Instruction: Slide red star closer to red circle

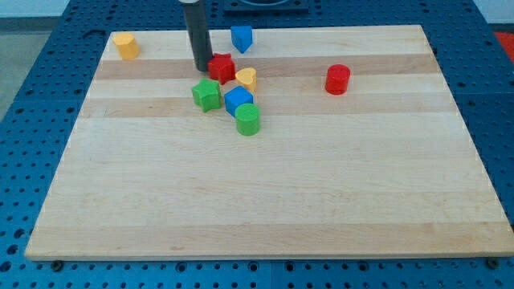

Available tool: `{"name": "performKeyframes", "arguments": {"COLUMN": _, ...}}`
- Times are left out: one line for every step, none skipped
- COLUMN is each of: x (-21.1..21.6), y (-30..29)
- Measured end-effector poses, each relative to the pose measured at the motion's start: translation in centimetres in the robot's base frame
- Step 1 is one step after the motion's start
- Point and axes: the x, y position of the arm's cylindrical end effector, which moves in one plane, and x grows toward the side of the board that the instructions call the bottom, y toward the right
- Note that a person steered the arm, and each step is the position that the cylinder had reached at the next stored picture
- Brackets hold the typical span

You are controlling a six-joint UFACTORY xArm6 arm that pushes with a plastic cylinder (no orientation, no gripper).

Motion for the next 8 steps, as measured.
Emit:
{"name": "performKeyframes", "arguments": {"x": 0.0, "y": 2.8}}
{"name": "performKeyframes", "arguments": {"x": 0.0, "y": 6.1}}
{"name": "performKeyframes", "arguments": {"x": 0.2, "y": 3.7}}
{"name": "performKeyframes", "arguments": {"x": 2.5, "y": 1.7}}
{"name": "performKeyframes", "arguments": {"x": 4.6, "y": 3.6}}
{"name": "performKeyframes", "arguments": {"x": 3.3, "y": 7.7}}
{"name": "performKeyframes", "arguments": {"x": 1.3, "y": 11.9}}
{"name": "performKeyframes", "arguments": {"x": 0.5, "y": 16.0}}
